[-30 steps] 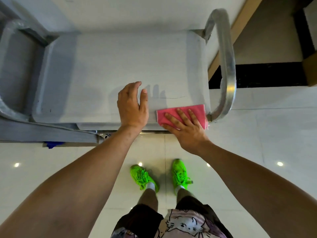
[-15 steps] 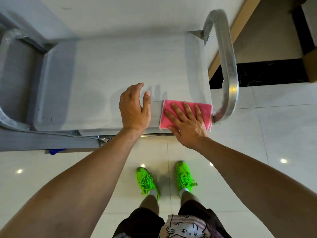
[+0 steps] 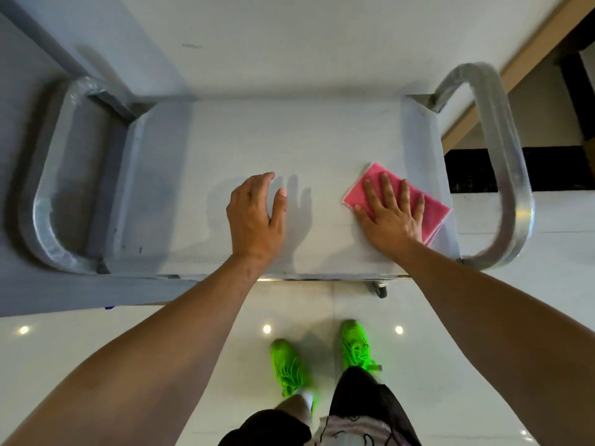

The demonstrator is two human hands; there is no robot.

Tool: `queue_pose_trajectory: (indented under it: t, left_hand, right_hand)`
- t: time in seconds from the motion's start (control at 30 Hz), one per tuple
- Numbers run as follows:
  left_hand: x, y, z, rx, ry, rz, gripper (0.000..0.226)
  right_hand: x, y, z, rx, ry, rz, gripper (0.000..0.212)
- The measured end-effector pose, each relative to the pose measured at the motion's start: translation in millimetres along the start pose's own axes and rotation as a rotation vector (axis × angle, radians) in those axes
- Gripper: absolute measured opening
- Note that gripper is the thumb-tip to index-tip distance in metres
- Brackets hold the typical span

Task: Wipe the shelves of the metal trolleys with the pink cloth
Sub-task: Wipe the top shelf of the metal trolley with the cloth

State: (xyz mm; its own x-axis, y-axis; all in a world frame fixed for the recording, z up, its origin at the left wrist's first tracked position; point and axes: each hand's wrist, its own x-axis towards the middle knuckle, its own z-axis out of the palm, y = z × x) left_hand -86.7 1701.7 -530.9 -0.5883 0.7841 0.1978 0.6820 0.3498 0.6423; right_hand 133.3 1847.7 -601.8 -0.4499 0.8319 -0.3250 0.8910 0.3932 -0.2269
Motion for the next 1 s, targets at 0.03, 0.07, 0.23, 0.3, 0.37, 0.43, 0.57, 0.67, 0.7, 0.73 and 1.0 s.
queue_pose_trajectory:
  t: [0.03,0.07,0.23,0.3,0.37,0.43,0.57,0.67,0.7,0.73,1.0]
  left_hand:
    - [4.0,-2.6,-0.2,0.005,-0.001,0.000,0.046]
    - [9.4,-5.3,1.0,0.008,-0.004,-0.003,0.045]
    - [41.0,-13.5,17.2,0.024,0.020,-0.020,0.044]
    - [56.5,-11.2,27.0,0.026,0.013,-0.038,0.045]
    - [69.9,-8.0,37.2,0.033,-0.006,-0.041,0.043]
    - [83.8,-3.2,47.3,0.031,-0.010,-0.046,0.041]
    - [102.0,1.0,56.1,0.022,-0.006,-0.096,0.043]
    - [108.8,-4.9,49.9,0.041,-0.005,-0.116,0.051]
    - [110.0,-7.5,46.7,0.048,0.000,-0.117,0.053]
    - [111.1,-11.5,42.7,0.058,0.008,-0.127,0.055]
    - [104.9,-58.9,-4.4,0.138,0.145,-0.192,0.042]
  right_hand:
    - [7.8,-1.9,-2.3,0.008,-0.002,0.020,0.068]
    - [17.8,-4.1,-5.1,0.018,-0.004,0.045,0.068]
    - [73.9,-13.8,-18.7,0.046,0.030,0.127,0.070]
    - [99.5,-14.2,-26.8,0.054,0.036,0.122,0.070]
    - [122.1,-12.5,-35.5,0.064,0.028,0.115,0.070]
    - [143.9,-10.3,-43.9,0.070,0.026,0.107,0.070]
    - [174.0,-18.3,-53.5,0.058,0.032,0.086,0.075]
    - [180.0,-35.7,-52.0,0.023,0.034,0.061,0.078]
    - [180.8,-43.0,-50.9,0.010,0.031,0.041,0.078]
    - [182.6,-53.1,-49.6,-0.005,0.025,0.008,0.077]
    - [192.0,-174.4,-27.4,-0.079,-0.035,-0.328,0.072]
